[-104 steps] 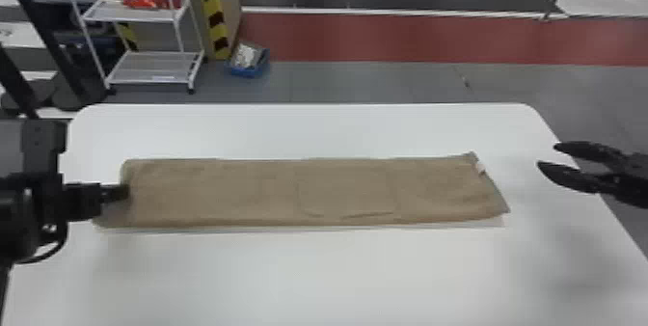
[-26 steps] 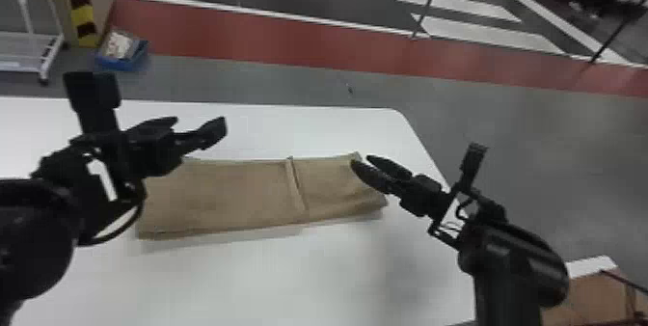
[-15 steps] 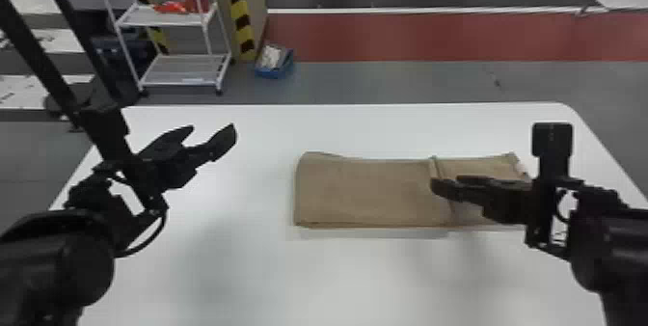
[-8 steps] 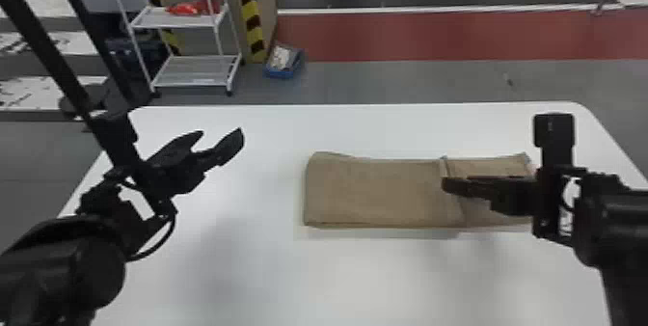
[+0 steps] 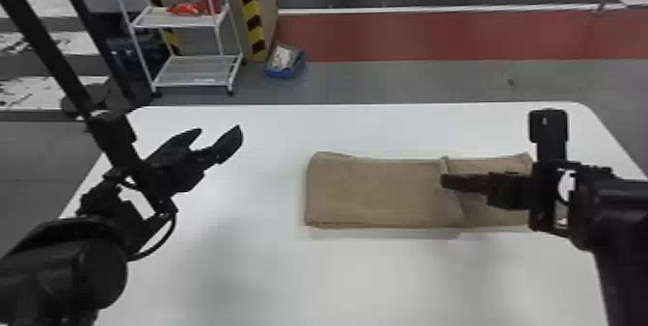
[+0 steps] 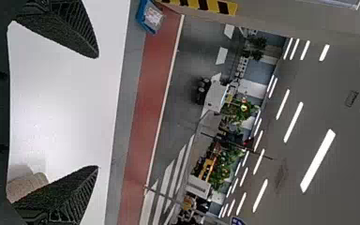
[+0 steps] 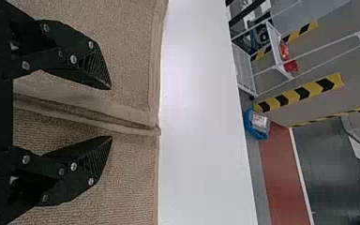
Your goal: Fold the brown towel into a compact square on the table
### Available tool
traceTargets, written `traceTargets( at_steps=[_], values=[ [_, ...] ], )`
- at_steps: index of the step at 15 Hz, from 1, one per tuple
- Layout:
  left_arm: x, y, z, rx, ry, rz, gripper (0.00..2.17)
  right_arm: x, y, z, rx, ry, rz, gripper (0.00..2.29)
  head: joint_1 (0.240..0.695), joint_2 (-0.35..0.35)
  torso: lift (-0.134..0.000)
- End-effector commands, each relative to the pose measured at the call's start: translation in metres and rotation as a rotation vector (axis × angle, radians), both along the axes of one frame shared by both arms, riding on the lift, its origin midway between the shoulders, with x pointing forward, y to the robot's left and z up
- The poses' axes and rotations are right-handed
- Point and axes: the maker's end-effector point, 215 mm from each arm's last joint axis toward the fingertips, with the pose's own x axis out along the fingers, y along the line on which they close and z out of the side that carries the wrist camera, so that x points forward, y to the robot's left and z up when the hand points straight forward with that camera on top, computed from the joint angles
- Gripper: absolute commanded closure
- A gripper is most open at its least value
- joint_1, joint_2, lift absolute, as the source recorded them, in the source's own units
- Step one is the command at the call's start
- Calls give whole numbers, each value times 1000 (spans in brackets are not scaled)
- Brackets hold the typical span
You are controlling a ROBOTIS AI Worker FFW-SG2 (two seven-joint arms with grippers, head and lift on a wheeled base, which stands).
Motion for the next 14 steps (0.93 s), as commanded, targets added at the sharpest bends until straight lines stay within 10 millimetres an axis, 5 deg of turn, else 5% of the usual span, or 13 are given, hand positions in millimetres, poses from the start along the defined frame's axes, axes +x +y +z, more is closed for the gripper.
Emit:
traceTargets(
  at_steps=[1, 9, 11, 14],
  values=[
    [0, -3, 1, -3, -2, -3, 39, 1, 2, -2, 8, 17, 0, 701, 695, 80, -124],
    [-1, -8, 1, -4, -1, -11, 39, -12, 4, -15, 21, 66, 2, 701, 695, 77, -124],
    [-1, -6, 1, -4, -2, -8, 39, -9, 6, -10, 26, 58, 10, 967, 695, 77, -124],
    [-2, -7, 0, -5, 0, -11, 39, -11, 9, -8, 43, 53, 17, 1025, 695, 81, -124]
  ],
)
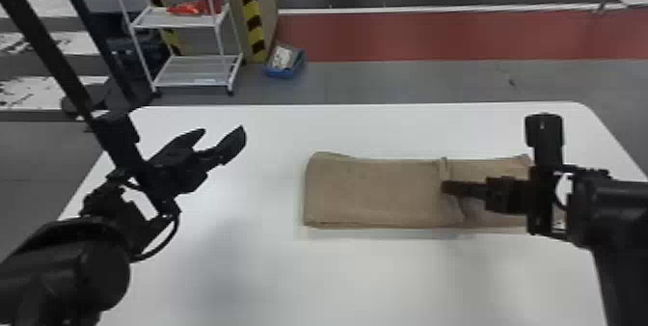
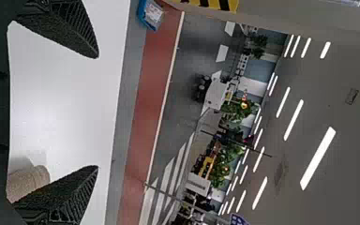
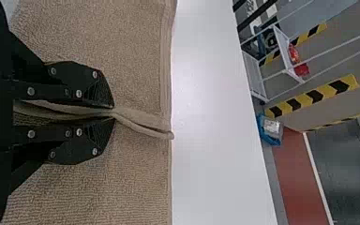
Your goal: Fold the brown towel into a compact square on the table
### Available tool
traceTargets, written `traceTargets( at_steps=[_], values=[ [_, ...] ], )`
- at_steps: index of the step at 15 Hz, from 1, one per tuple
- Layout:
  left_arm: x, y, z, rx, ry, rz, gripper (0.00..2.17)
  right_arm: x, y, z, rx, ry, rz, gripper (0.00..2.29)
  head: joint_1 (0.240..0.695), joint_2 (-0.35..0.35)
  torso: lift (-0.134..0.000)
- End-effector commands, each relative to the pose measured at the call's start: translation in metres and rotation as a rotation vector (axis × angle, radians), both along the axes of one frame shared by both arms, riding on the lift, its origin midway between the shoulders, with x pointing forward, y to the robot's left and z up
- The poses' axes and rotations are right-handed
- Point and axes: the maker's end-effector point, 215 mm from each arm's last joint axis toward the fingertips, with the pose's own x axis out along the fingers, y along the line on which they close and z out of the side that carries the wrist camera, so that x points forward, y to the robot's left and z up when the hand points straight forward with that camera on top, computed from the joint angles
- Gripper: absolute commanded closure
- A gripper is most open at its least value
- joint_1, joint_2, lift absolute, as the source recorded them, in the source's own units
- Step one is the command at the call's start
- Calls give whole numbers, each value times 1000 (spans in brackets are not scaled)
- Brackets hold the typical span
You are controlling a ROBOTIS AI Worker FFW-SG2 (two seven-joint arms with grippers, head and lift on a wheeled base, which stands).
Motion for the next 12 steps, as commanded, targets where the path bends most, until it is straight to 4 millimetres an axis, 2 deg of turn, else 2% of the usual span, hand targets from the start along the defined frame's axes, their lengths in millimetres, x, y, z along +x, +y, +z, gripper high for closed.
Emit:
traceTargets(
  at_steps=[1, 5, 9, 12],
  values=[
    [0, 1, 0, 0, 0, 0, 39, -1, 0, 0, 9, 0, -2, 1025, 695, 82, -124],
    [0, -1, -1, 0, 1, -3, 39, -4, 4, 9, 17, -11, 4, 1025, 695, 83, -124],
    [0, -2, -1, 0, 2, -4, 39, -4, 8, 38, 56, -44, 11, 1025, 695, 88, -124],
    [-1, -2, -3, 0, 8, -4, 39, 1, -4, 59, 85, -73, -8, 1025, 695, 87, -124]
  ],
)
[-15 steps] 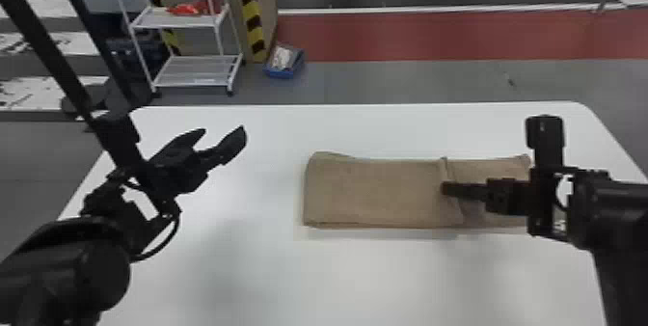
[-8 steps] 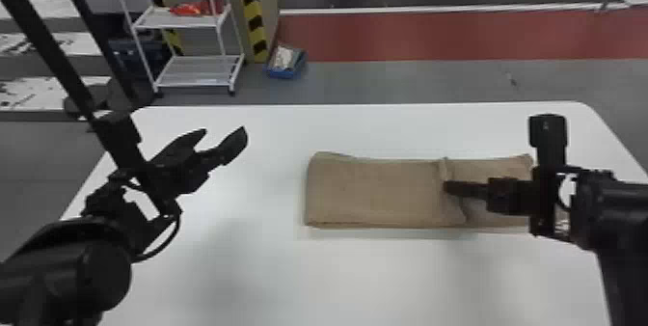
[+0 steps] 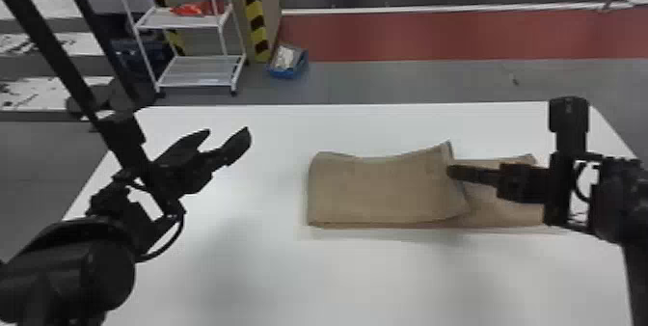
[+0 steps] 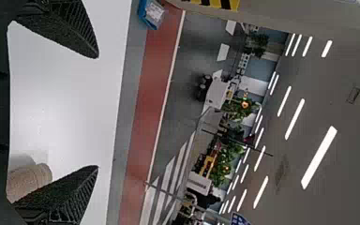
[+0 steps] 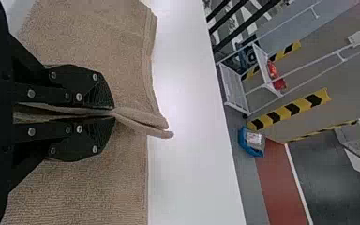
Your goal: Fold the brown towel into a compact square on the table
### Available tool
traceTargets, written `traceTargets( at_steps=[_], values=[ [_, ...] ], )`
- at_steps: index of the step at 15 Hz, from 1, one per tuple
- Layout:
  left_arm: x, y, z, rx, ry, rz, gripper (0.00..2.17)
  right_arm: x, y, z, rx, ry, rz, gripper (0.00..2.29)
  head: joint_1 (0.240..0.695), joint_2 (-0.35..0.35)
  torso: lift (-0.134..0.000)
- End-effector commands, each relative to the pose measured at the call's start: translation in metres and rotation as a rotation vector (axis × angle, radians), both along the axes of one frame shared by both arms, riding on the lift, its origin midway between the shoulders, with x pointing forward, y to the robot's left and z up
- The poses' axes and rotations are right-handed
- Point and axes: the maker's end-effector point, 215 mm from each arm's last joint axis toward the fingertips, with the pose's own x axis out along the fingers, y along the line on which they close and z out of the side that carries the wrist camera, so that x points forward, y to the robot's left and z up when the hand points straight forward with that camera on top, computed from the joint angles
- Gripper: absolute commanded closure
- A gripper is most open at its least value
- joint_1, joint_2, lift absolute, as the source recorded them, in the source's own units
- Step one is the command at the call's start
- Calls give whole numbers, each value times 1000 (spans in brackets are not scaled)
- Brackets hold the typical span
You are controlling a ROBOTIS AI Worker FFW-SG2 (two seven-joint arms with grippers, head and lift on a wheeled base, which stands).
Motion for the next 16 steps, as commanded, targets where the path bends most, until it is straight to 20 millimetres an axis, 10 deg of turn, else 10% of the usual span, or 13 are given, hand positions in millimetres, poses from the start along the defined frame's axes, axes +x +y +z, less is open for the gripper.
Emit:
traceTargets(
  at_steps=[1, 9, 16],
  values=[
    [0, 0, 1, 0, 2, -1, 39, 3, -15, 15, 24, -11, -30, 1025, 695, 85, -124],
    [0, -5, -1, 11, 9, -7, 39, -12, -142, 56, 106, -49, -214, 1025, 695, -10, -124],
    [-1, -11, -1, 14, 15, -14, 39, -16, -168, 59, 123, -57, -253, 1025, 695, -87, -124]
  ],
)
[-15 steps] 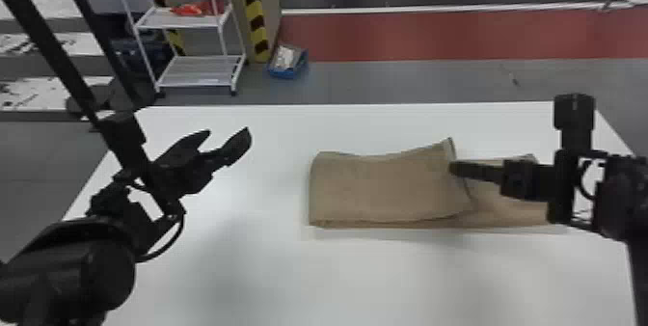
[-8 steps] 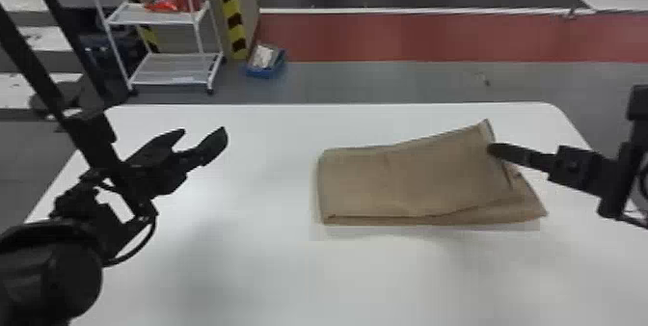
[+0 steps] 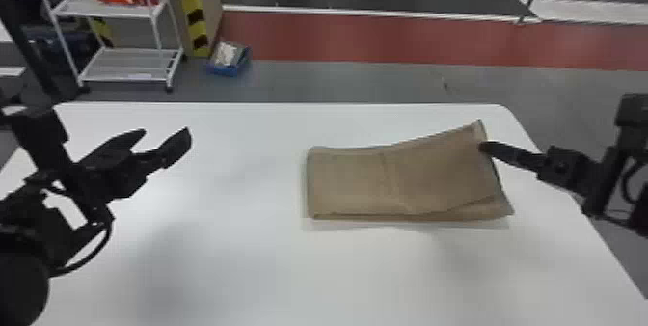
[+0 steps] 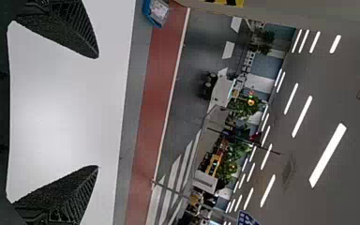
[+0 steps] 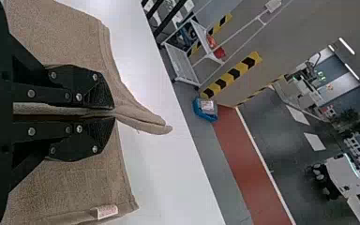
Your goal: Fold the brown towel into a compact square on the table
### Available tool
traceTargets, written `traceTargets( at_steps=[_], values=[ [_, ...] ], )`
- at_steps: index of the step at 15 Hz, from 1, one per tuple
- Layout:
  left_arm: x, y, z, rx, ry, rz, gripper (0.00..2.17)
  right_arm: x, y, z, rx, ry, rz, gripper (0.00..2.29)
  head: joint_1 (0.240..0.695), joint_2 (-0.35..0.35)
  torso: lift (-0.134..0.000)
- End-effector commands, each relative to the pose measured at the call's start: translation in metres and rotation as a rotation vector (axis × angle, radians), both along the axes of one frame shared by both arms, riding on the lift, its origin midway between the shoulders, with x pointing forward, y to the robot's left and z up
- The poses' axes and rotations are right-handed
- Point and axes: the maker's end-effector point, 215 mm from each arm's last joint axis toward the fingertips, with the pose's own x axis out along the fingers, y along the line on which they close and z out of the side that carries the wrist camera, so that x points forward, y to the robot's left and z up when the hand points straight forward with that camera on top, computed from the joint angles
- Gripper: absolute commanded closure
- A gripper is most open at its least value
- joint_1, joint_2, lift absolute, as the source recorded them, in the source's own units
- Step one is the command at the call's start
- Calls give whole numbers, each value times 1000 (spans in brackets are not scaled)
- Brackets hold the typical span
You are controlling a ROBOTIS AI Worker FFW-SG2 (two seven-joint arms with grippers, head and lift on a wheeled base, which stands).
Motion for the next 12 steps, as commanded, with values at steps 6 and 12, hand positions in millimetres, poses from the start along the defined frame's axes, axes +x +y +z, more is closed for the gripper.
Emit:
traceTargets(
  at_steps=[6, 12],
  values=[
    [-1, -7, -5, 11, 13, -8, 39, -11, -2, 14, 48, 5, 6, 1025, 695, -84, -124],
    [-1, -7, -5, 13, 13, -9, 39, -13, -34, 26, 33, -10, -31, 1025, 695, -122, -124]
  ],
)
